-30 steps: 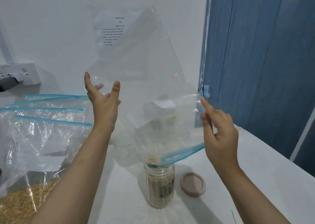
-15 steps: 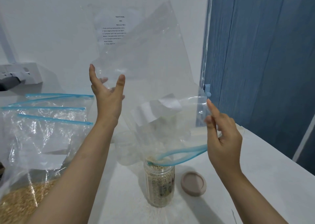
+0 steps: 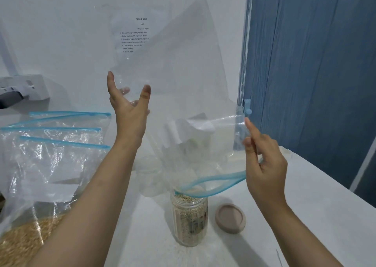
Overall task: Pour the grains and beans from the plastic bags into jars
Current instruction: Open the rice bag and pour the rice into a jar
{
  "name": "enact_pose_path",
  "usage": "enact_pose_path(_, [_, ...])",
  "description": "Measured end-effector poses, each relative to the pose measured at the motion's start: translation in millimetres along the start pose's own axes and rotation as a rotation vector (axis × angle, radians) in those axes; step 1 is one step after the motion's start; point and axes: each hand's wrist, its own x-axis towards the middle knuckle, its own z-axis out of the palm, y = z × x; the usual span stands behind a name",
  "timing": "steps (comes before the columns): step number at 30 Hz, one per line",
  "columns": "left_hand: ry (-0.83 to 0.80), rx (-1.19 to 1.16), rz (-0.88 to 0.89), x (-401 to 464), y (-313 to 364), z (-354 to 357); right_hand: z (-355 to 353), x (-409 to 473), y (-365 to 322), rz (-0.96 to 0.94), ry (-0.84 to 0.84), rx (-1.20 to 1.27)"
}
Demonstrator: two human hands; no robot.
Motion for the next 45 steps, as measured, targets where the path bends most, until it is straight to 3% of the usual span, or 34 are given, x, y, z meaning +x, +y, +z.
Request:
enact_pose_path(6, [-0.029,-0.027,-0.014,-5,1,1,1,-3,2,0.005,0.011,0.025])
enact_pose_path(13, [-0.166,-0.105,-0.238,-64,-30,0,0,-9,6,0.033,0.061,0.011])
enact_pose_path(28, [-0.237,-0.005,-0.074,-79,-39,8,-4,-16,6,0.105,0.093,0.033])
enact_pose_path(45, [-0.25,0.043,-0.056,-74,-35,17,-6,-15,0,0.181,0.102,0.05])
